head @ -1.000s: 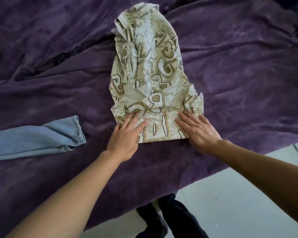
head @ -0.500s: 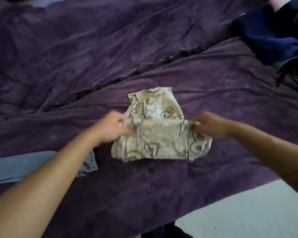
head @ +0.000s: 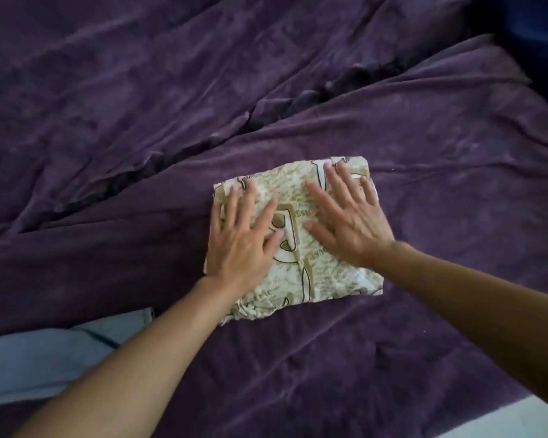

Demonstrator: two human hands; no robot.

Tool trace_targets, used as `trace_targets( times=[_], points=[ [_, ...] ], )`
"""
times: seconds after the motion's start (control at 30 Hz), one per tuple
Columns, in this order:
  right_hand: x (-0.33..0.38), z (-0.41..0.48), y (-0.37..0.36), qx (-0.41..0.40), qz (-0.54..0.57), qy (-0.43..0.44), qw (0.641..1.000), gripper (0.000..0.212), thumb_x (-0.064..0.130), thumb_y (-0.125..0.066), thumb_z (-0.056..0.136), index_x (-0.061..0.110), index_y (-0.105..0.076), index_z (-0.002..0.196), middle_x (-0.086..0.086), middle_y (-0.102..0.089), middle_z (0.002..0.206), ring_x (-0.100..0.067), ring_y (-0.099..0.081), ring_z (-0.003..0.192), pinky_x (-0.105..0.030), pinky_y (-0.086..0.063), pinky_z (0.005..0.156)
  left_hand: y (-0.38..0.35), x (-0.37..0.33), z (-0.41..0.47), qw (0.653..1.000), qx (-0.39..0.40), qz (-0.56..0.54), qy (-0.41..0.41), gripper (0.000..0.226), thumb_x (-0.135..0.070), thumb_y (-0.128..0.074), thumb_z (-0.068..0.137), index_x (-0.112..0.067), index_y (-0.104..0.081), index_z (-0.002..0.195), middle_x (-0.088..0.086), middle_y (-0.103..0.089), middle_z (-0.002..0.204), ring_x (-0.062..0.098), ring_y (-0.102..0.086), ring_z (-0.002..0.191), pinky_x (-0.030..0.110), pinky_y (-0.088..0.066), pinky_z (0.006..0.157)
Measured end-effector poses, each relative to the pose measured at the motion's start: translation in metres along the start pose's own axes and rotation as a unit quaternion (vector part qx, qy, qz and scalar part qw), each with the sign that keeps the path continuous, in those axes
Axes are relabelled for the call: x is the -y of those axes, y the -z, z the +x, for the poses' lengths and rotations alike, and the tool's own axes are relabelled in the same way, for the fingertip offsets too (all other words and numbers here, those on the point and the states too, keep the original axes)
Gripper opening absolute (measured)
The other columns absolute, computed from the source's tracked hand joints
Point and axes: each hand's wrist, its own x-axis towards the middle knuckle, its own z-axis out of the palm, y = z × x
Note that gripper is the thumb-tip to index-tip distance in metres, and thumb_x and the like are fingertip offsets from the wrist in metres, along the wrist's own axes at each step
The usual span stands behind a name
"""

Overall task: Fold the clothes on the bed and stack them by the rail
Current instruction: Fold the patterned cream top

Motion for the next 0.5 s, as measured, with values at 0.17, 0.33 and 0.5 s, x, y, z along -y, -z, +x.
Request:
trace_targets(
  times=[0.17, 0.33, 0.5],
  points=[
    [-0.01, -0.023, -0.061, 0.133, -0.02, -0.083, 0.987, 0.075, 0.073, -0.006, 0.089, 0.033, 0.002, 0.153, -0.005, 0.007, 0.161, -0.023, 0.011, 0.147, -0.049, -0.001, 0.119, -0.053, 0.026, -0.008, 0.991, 0.119, 0.065, -0.003, 0.063, -0.065, -0.004, 0.094, -0.04, 0.012, 0.149, 0.006, 0.023, 0.157, 0.027, 0.025, 0.143, 0.054, 0.002, 0.117],
    [-0.017, -0.007, -0.035, 0.082, -0.02, -0.058, 0.995, 0.072, 0.072, -0.027, 0.088, 0.028, -0.031, 0.145, -0.007, -0.03, 0.153, -0.03, -0.027, 0.14, -0.049, -0.027, 0.109, -0.03, 0.025, 0.013, 0.999, 0.041, 0.024, -0.026, 0.058, -0.058, -0.026, 0.094, -0.028, -0.034, 0.143, 0.016, -0.026, 0.154, 0.035, -0.017, 0.144, 0.06, -0.013, 0.114],
    [-0.026, 0.065, 0.003, 0.029, -0.01, -0.054, 0.998, 0.107, 0.078, -0.058, 0.067, 0.025, -0.015, 0.149, -0.007, -0.026, 0.154, -0.028, -0.029, 0.14, -0.053, -0.031, 0.106, -0.005, 0.037, 0.081, 0.996, 0.088, -0.03, 0.011, 0.079, -0.068, -0.029, 0.089, -0.018, -0.018, 0.15, 0.01, -0.031, 0.153, 0.027, -0.026, 0.141, 0.051, -0.019, 0.114]
  ],
)
